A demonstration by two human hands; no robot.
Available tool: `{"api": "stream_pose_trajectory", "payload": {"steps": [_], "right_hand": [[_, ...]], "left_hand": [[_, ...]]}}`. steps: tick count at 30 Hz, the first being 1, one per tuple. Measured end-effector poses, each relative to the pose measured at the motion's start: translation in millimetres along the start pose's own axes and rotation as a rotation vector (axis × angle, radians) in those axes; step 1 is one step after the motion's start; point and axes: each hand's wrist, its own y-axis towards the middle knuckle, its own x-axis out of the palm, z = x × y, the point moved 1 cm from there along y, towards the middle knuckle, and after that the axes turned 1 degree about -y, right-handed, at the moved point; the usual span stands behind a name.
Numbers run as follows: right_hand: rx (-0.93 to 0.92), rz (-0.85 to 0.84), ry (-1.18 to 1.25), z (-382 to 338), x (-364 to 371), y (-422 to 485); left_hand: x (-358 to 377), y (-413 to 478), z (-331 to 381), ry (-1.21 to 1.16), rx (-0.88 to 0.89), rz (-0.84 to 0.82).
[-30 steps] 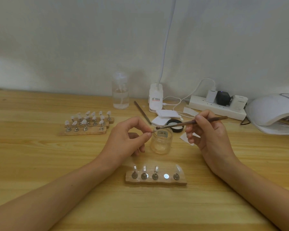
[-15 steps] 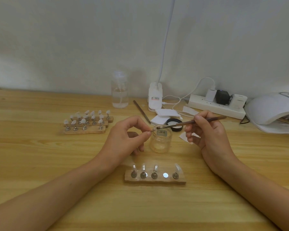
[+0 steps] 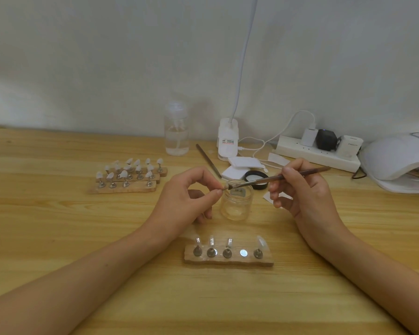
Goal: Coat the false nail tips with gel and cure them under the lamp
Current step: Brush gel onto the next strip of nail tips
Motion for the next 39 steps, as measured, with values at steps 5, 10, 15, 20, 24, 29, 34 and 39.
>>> {"api": "stream_pose_trajectory", "payload": {"steps": [5,10,15,20,24,29,34,39], "right_hand": [[0.001,0.029,0.037,-1.2,-3.0,0.7],[0.027,0.037,-0.014,0.9,-1.5,0.9],[-0.001,0.002,0.042,-2.4,-1.3,0.4],[0.016,0.049,0.007,0.3,-1.6,1.0],[-0.011,0.001,0.03,-2.6,-0.7,0.2],[0.021,0.062,0.012,0.7,-2.6,1.2],[-0.009,-0.018,0.012,-1.6,-0.2,-0.1],[0.0,0.045,0.012,-0.8,-2.6,0.4]], "left_hand": [[0.1,0.3,-0.6,-0.005,0.023,-0.009],[0.0,0.6,-1.8,-0.016,0.029,-0.014],[-0.2,1.3,-2.7,-0.022,0.039,-0.017],[-0.7,0.8,-3.0,-0.018,0.042,-0.024],[-0.9,1.5,-3.4,-0.017,0.042,-0.019],[-1.0,1.2,-3.6,-0.021,0.042,-0.025],[-0.9,1.9,-4.2,-0.021,0.04,-0.02],[-0.8,0.9,-3.4,-0.02,0.044,-0.021]]}}
